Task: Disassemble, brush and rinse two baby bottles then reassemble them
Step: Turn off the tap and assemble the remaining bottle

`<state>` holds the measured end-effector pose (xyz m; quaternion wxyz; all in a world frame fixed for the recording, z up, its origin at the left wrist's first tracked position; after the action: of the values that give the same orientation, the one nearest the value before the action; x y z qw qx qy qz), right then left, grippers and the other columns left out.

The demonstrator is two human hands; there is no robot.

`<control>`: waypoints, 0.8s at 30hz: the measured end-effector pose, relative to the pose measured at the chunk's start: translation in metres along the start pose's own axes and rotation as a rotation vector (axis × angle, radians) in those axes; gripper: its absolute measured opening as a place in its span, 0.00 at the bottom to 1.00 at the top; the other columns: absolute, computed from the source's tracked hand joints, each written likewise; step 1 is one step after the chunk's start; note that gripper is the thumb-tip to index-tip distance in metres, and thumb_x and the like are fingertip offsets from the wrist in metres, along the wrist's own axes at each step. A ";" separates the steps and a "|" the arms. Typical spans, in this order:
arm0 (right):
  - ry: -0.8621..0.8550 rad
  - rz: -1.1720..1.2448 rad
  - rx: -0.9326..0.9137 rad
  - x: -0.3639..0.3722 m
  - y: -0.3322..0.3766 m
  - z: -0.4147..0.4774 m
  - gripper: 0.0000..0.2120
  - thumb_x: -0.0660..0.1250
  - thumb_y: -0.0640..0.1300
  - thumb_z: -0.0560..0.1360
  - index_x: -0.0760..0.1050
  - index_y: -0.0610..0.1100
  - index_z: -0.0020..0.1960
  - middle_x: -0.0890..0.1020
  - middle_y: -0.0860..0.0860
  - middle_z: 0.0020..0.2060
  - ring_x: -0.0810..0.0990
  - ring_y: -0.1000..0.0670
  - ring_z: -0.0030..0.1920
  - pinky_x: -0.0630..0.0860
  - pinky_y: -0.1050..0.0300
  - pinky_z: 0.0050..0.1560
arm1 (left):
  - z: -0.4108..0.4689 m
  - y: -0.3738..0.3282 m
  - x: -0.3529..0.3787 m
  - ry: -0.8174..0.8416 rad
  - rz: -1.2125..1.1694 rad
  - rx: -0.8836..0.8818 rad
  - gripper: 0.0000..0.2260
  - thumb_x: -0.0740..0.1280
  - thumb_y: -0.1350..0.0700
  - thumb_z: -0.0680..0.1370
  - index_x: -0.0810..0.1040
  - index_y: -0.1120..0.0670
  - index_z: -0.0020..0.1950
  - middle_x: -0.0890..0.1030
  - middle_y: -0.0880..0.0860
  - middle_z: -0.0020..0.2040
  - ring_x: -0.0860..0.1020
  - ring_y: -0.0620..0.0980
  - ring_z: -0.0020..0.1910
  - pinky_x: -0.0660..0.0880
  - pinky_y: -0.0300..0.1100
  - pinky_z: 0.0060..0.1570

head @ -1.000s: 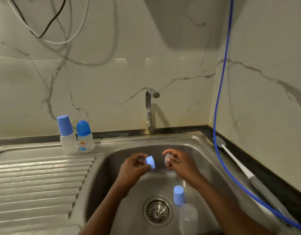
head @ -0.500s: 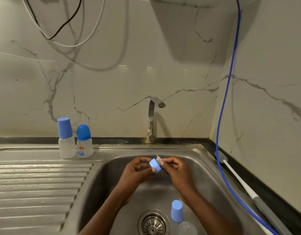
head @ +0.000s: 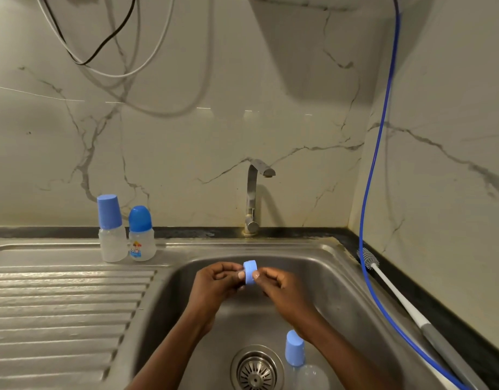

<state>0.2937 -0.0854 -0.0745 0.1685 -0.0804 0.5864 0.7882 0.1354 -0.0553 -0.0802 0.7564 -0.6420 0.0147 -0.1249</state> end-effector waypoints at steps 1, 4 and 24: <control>0.009 0.007 -0.004 0.000 0.002 -0.001 0.10 0.72 0.50 0.74 0.80 0.48 0.54 0.85 0.58 0.41 0.82 0.61 0.45 0.78 0.57 0.51 | 0.000 0.000 -0.001 -0.013 0.023 0.001 0.06 0.71 0.64 0.74 0.82 0.62 0.50 0.85 0.59 0.42 0.84 0.54 0.43 0.81 0.42 0.46; 0.039 0.057 0.002 0.002 0.000 -0.003 0.25 0.78 0.48 0.69 0.71 0.53 0.61 0.85 0.54 0.50 0.84 0.57 0.50 0.80 0.57 0.54 | 0.001 0.002 0.000 -0.031 0.123 0.007 0.03 0.71 0.64 0.75 0.82 0.61 0.48 0.85 0.57 0.41 0.84 0.53 0.42 0.80 0.41 0.44; 0.056 0.139 -0.007 -0.005 0.001 0.006 0.16 0.69 0.38 0.76 0.77 0.57 0.56 0.84 0.54 0.53 0.82 0.54 0.56 0.78 0.55 0.59 | -0.003 -0.022 0.024 -0.169 0.650 0.227 0.08 0.71 0.62 0.76 0.74 0.56 0.41 0.82 0.53 0.36 0.82 0.49 0.37 0.82 0.45 0.40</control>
<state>0.2983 -0.0805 -0.0702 0.0963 -0.0620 0.5925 0.7974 0.1545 -0.0661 -0.0560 0.8217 -0.5235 0.1417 0.1749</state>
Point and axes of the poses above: each hand's wrist, its own z-axis towards the middle knuckle, its own x-axis out of the palm, y = z × x, the point moved 4 cm from there along z, towards the middle knuckle
